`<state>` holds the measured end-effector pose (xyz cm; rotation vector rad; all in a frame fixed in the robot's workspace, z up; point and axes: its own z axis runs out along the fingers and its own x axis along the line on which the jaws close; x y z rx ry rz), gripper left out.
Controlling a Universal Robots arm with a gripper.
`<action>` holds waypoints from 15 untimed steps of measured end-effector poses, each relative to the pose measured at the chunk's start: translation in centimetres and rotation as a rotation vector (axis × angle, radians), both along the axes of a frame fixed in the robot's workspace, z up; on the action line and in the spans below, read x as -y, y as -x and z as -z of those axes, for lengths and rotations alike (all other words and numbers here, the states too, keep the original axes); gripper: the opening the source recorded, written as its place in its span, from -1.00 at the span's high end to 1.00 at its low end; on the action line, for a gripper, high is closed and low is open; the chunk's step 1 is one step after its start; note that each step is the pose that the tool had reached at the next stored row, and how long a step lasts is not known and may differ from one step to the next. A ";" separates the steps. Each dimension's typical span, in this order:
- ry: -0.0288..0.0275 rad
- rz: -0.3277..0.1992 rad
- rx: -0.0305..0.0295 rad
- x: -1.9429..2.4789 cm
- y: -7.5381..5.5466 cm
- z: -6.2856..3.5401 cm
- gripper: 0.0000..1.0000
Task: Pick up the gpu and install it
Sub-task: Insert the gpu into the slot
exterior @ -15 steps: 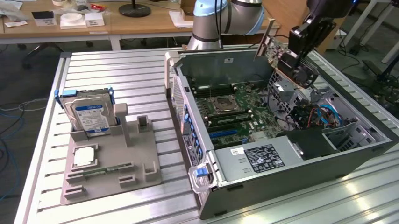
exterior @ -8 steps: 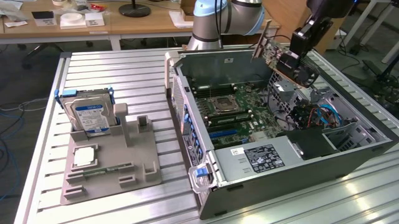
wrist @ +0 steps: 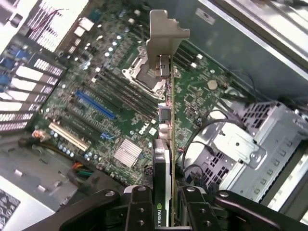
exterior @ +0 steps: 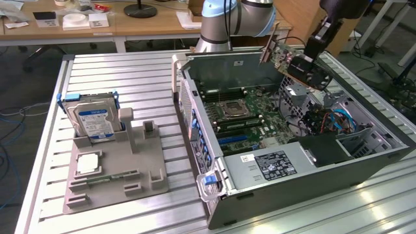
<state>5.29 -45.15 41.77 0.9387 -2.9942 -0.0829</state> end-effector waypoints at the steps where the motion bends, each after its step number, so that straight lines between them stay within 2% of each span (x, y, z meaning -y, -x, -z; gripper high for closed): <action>1: 0.0000 -0.018 0.0000 0.00 0.0 0.00 0.46; 15: 0.0000 -0.260 0.0000 0.00 0.0 0.01 0.46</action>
